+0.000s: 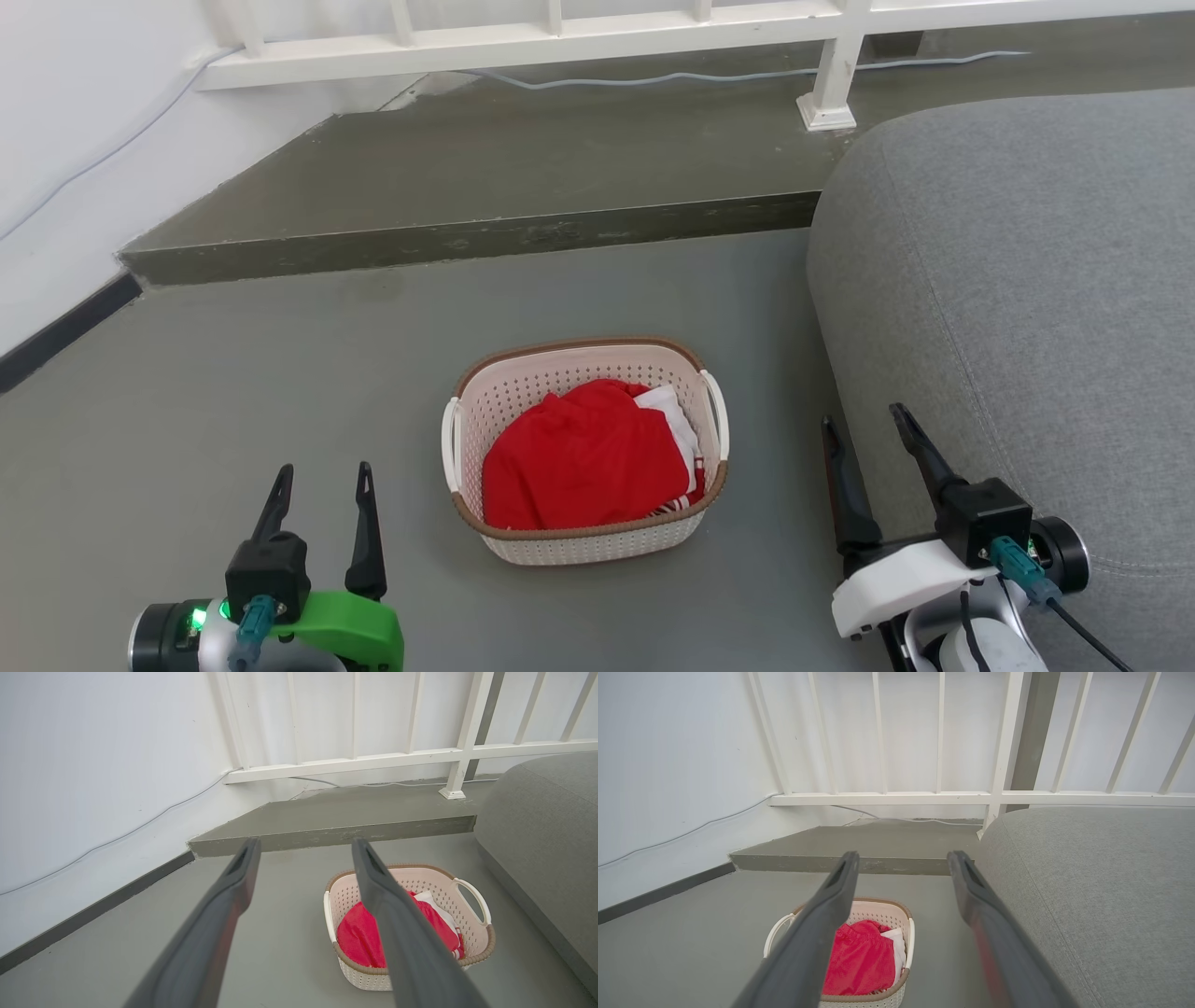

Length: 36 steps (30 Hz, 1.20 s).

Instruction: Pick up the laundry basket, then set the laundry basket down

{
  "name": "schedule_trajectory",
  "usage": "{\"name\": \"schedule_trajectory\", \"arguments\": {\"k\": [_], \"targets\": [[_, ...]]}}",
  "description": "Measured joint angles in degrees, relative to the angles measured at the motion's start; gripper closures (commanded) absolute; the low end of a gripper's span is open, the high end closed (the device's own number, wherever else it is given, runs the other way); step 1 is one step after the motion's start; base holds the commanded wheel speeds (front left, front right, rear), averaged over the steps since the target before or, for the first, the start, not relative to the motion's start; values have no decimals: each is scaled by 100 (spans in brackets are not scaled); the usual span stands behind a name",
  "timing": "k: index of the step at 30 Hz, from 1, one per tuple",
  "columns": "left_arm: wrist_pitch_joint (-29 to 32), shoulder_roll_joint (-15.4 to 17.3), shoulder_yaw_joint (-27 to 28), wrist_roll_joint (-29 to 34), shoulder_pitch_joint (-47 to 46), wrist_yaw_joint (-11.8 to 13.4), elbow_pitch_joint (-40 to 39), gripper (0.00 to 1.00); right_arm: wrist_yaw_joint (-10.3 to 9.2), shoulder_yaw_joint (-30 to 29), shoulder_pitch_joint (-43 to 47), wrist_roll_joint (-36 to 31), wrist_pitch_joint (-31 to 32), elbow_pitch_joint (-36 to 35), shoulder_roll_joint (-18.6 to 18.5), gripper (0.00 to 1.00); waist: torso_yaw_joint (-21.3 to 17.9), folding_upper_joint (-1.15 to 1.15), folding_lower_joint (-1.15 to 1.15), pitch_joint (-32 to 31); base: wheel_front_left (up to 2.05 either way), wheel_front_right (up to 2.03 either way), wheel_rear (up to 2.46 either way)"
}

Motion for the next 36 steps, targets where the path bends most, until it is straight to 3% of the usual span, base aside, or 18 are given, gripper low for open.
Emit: {"name": "schedule_trajectory", "arguments": {"k": [36], "targets": [[0,-12,-31,-34,-2,0,-15,0,0,87,7,52,0,36,3,0,6,0,0,17,0,0,0]]}}
